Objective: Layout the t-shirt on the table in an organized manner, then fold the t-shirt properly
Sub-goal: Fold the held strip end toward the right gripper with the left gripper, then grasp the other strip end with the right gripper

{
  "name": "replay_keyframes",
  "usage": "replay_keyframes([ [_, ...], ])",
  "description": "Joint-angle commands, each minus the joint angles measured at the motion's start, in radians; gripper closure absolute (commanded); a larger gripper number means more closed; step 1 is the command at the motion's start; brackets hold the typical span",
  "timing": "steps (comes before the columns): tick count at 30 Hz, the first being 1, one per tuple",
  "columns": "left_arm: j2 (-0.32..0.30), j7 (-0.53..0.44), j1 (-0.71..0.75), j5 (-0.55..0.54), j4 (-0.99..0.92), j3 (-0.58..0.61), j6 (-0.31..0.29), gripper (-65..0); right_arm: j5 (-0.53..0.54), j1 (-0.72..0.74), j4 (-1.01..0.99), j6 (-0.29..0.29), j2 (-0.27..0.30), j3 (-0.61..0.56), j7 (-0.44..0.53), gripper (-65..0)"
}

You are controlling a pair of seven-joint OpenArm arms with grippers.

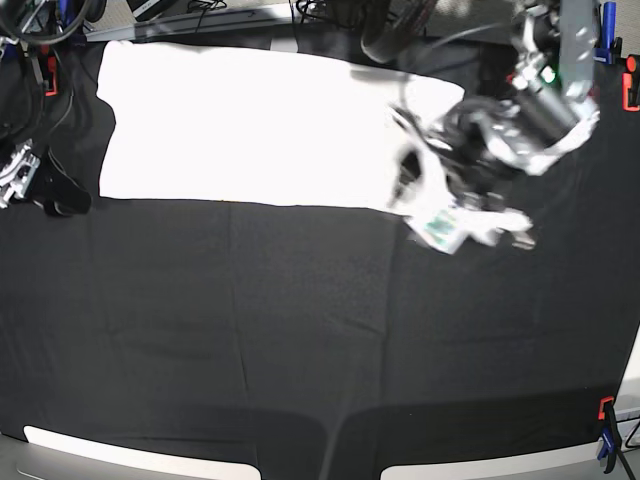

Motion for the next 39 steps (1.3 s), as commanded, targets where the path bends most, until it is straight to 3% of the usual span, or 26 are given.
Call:
replay_keyframes([
  [1,-0.032,-0.022,-0.013,0.024,0.028,-0.002,0.038,-26.9,0.031,-0.004,0.013,0.006,0.026,0.024,0.015,-34.3],
  [3,-0.078,-0.021,-0.012,0.036,0.035,-0.002,0.141,-26.9,0.031,-0.035,0.013,0.006,0.023,0.065,0.015,-34.3],
  [5,-0.092,-0.021,-0.010,-0.016,0.035,-0.002,0.194,-26.9,0.031,-0.072,0.013,0.006,0.022,0.124,0.015,-34.3],
  [8,-0.089,-0.029,-0.010,-0.127,0.035,0.000,0.195,-26.9,-0.018,-0.132,0.012,0.006,0.021,0.213,0.015,-34.3],
  [13,-0.054,-0.029,-0.010,-0.140,0.035,0.000,0.192,-26.9,-0.211,-0.194,-0.022,0.006,0.021,0.266,0.015,-34.3],
  [23,-0.042,-0.028,-0.010,-0.166,0.035,0.000,0.189,-26.9,-0.219,-0.193,-0.201,0.006,-0.009,0.060,0.018,-34.3],
  [28,-0.042,-0.029,-0.010,-0.165,0.035,0.000,0.189,-26.9,-0.162,-0.193,-0.234,0.006,-0.020,-0.043,0.017,-34.3],
  [39,-0.043,-0.028,-0.010,-0.166,0.035,0.000,0.189,-26.9,-0.143,-0.193,-0.234,0.006,-0.092,-0.130,0.049,-34.3],
])
